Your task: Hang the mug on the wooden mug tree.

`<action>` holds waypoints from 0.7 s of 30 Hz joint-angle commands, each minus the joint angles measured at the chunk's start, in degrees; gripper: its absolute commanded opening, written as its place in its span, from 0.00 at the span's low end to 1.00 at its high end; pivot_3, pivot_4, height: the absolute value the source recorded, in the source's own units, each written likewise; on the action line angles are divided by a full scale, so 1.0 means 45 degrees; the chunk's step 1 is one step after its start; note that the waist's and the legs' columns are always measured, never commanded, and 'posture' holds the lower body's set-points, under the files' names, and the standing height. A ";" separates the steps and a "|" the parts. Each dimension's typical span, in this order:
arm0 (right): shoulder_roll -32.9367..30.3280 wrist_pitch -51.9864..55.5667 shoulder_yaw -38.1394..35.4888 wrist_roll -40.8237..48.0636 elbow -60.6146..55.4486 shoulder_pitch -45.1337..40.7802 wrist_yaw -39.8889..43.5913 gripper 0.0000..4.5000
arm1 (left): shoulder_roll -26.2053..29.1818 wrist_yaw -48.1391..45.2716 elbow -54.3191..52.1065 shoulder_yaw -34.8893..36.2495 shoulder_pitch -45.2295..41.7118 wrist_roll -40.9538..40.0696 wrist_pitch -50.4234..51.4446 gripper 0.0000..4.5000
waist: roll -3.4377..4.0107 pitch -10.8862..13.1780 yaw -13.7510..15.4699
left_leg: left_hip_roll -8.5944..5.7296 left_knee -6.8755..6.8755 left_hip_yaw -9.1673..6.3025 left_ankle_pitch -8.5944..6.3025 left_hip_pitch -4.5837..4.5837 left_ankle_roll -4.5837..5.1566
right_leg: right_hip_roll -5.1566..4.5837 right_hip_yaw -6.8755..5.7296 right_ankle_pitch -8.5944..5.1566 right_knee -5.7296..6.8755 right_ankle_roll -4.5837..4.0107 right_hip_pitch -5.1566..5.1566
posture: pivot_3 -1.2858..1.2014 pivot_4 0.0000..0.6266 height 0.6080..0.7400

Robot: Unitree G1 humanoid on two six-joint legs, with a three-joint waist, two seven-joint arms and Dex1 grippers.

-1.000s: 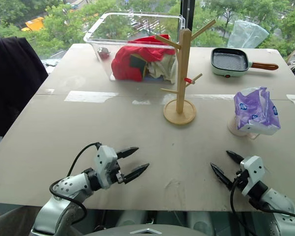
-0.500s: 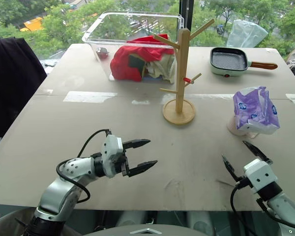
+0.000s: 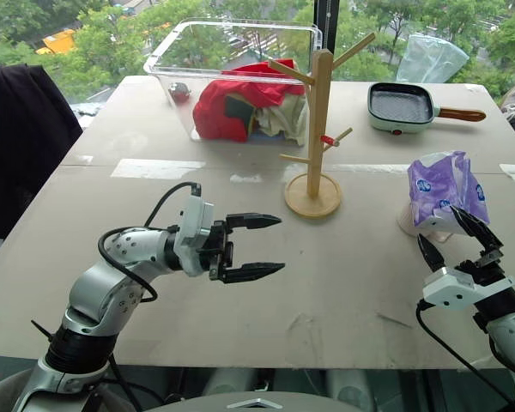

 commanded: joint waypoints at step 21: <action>-0.1473 0.0076 0.0486 -0.0572 0.1269 -0.1512 -0.1641 0.00 | -0.1166 0.0223 0.0191 -0.0619 -0.0976 0.0129 -0.0435 0.87 | -0.0008 0.0004 -0.0003 | -0.0012 0.0003 -0.0001 0.0000 0.0004 0.0002 | 0.0004 0.0018 0.0001 0.0003 0.0001 0.0006 | 0.52 0.24 1.00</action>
